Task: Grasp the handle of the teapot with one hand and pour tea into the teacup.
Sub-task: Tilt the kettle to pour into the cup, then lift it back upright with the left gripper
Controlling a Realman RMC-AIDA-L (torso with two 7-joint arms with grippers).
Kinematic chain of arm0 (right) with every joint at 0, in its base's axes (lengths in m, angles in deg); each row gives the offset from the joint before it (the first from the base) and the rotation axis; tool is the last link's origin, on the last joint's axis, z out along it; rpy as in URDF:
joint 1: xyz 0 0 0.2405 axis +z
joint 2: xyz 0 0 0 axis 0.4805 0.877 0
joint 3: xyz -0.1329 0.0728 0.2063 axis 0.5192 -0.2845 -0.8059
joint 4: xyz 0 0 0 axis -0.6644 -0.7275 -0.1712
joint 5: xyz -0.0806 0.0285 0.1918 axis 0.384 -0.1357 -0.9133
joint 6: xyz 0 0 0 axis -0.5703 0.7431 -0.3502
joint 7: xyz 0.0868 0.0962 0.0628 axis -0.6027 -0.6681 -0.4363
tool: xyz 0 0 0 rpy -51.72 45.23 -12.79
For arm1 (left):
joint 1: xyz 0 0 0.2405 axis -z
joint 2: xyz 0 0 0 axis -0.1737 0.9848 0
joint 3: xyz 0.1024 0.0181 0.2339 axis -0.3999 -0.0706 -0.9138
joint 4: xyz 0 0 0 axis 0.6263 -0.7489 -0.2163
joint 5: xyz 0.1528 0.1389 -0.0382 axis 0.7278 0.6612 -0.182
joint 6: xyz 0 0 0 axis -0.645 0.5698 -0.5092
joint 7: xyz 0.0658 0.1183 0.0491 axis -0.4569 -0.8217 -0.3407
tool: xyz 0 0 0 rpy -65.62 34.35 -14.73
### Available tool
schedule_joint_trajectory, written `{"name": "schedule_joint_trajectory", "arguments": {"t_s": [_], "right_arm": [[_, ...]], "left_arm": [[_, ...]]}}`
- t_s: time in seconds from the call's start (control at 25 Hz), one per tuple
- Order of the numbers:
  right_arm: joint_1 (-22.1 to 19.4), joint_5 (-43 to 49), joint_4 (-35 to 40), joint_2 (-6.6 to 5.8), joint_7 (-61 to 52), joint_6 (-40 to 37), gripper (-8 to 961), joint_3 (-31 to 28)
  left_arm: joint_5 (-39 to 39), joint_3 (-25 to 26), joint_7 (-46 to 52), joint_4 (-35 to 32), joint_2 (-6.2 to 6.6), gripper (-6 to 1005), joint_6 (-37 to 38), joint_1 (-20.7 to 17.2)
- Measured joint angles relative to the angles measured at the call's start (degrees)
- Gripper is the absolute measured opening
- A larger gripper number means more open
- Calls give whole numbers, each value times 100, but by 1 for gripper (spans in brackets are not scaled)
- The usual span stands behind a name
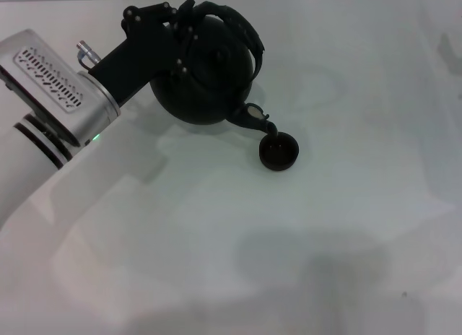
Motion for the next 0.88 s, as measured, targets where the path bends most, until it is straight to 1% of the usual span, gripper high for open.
{"name": "schedule_joint_trajectory", "arguments": {"t_s": [0.32, 0.88], "right_arm": [[26, 0, 0, 0, 1, 5, 847, 0], [16, 0, -48, 0, 2, 5, 846, 0]], "left_arm": [[5, -12, -47, 4, 4, 124, -25, 16], [215, -7, -99, 5, 17, 121, -25, 167]]}}
